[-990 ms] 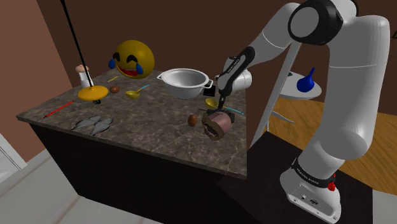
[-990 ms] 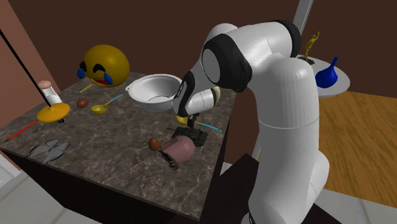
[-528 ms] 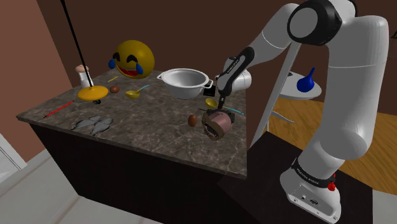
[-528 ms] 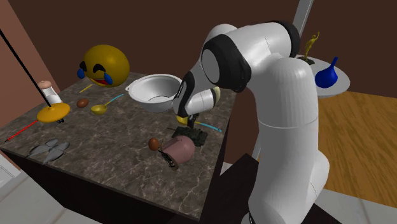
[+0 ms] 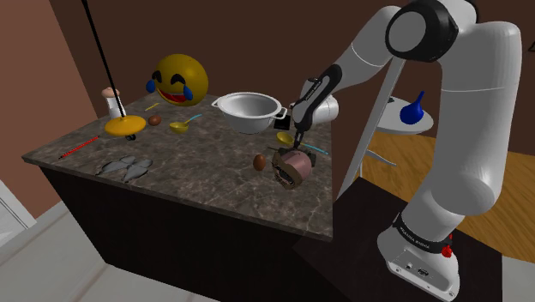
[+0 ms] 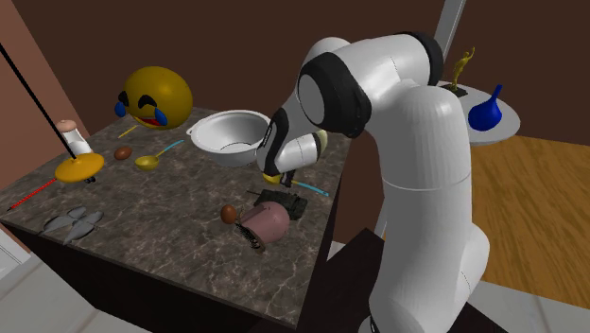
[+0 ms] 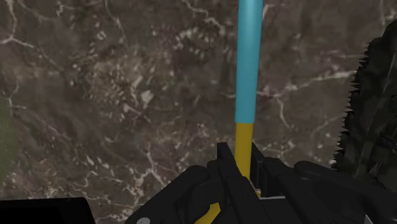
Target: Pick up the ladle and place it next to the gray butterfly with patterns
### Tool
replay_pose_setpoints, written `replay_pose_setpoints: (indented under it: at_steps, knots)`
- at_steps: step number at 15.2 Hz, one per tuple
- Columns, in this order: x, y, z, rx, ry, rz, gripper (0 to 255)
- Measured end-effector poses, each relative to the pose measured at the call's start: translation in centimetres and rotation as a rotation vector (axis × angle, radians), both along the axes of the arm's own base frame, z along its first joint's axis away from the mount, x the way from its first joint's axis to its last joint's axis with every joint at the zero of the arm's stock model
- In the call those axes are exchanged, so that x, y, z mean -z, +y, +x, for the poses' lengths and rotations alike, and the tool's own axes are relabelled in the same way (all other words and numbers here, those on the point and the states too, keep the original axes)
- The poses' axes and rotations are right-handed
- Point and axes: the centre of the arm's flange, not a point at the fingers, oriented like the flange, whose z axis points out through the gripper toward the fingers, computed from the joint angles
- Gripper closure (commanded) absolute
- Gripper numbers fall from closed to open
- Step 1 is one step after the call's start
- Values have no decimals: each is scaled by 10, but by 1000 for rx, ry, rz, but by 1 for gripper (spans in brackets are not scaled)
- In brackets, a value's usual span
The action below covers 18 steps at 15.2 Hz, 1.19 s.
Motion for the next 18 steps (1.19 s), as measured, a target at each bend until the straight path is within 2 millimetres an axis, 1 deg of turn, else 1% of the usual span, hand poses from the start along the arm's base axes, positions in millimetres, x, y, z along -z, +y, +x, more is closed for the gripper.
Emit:
replay_pose_setpoints:
  at_steps: [2, 4, 18]
  knots:
    - [-2, 1, -2, -1, 3, 1, 255]
    - [-10, 0, -3, -2, 7, 1, 255]
    - [-83, 0, -2, -2, 8, 2, 255]
